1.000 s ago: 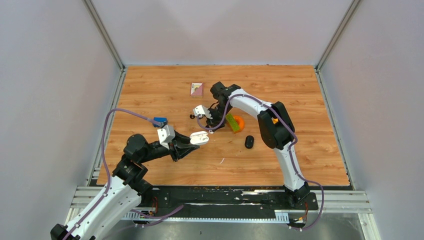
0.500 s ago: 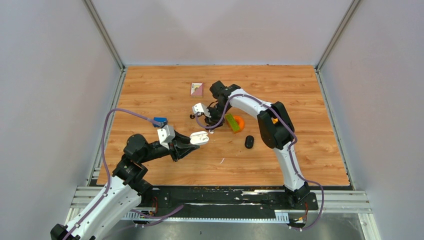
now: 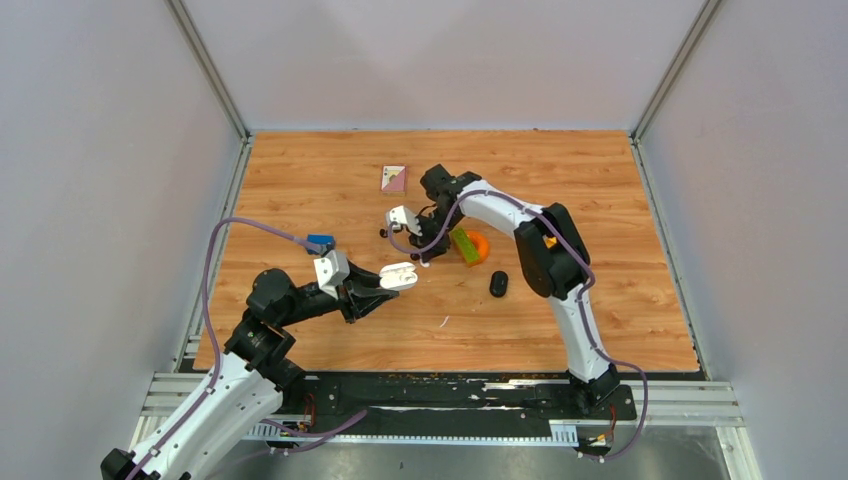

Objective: Insert the wireless bluetooth earbuds into the charging case
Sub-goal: Place the earbud at the center of the board.

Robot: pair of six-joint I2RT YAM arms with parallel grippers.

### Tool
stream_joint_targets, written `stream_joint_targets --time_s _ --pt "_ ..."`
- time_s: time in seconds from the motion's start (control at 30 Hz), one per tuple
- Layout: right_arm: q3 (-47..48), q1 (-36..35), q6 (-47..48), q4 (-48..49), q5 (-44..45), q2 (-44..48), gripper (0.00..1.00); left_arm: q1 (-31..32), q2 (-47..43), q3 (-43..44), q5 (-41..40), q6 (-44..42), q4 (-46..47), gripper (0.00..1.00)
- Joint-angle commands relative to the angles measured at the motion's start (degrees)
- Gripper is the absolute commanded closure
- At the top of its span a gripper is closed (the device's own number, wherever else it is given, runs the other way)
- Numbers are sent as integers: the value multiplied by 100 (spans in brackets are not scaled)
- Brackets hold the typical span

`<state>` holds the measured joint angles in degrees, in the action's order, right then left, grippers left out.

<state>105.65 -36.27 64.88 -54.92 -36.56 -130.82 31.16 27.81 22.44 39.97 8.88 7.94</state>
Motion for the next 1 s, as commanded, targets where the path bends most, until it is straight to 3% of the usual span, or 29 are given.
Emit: stream_joint_targets --time_s 0.0,0.17,0.27,0.43,0.73,0.83,0.87,0.93,0.97 --pt "-674 96 -1080 601 410 736 84 22 -73 33 8 14 179 100" --pt "-2349 114 -2840 1816 1216 1958 87 22 -117 20 11 25 194 100" --pt "-2871 181 -4213 1838 1416 2395 87 31 -112 24 28 51 223 100" --pt "-3558 268 -5651 1985 1197 2786 68 48 -71 24 46 65 245 100" --pt "-3034 694 -5876 1274 545 2695 66 48 -77 24 -7 17 183 100" --pt "-3337 365 -5319 1365 1325 2937 66 57 -33 24 15 35 211 100" --pt "-3415 252 -5241 1343 1264 2978 65 57 -31 26 29 41 219 100" --pt "-3386 472 -5342 1129 117 2711 64 57 -35 24 23 43 217 100" --pt "-3361 486 -5296 1077 228 2626 64 53 -31 25 28 43 219 100"
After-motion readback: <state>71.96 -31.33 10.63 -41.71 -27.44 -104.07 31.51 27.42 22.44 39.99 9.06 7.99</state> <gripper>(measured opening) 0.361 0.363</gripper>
